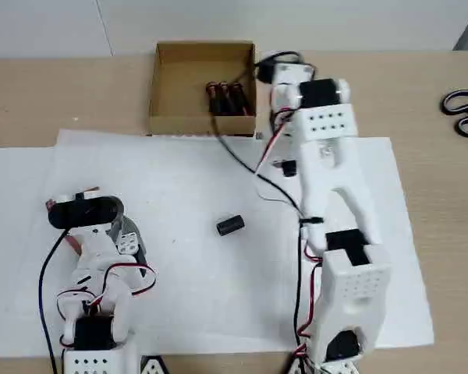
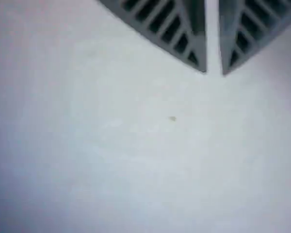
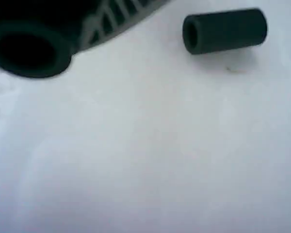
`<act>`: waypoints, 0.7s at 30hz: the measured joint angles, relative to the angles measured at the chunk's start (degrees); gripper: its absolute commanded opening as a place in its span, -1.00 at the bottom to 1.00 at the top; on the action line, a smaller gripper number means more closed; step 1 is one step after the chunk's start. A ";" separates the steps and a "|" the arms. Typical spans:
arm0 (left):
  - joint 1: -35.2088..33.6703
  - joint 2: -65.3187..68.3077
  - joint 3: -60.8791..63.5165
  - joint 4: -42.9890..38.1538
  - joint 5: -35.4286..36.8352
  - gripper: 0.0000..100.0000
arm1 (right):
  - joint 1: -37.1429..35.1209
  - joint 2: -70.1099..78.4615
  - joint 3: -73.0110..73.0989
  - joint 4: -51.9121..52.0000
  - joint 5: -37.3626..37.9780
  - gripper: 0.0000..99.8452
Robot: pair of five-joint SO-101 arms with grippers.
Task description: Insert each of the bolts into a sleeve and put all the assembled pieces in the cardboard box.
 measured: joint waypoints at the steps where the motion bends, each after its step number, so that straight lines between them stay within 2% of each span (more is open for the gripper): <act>1: 0.00 0.00 -2.20 1.05 0.00 -0.89 | 0.00 -2.02 0.88 0.09 -0.18 -1.00; 7: 0.00 0.18 -16.88 10.64 -3.78 -0.85 | -0.18 -14.42 11.34 0.09 0.26 -1.00; 10: 0.00 4.84 -24.18 15.56 -4.75 -0.90 | -0.18 -19.52 18.55 0.09 1.23 -1.00; 13: 0.00 13.19 -32.79 16.53 -4.66 -0.99 | 0.70 -24.18 25.14 0.09 1.41 -1.00; 17: -0.18 28.92 -46.51 17.23 -4.48 -0.99 | 4.13 -29.63 32.18 0.09 1.41 -0.99; 21: -3.69 46.86 -61.01 21.36 3.60 -0.99 | 8.00 -34.46 37.36 0.09 1.41 -0.99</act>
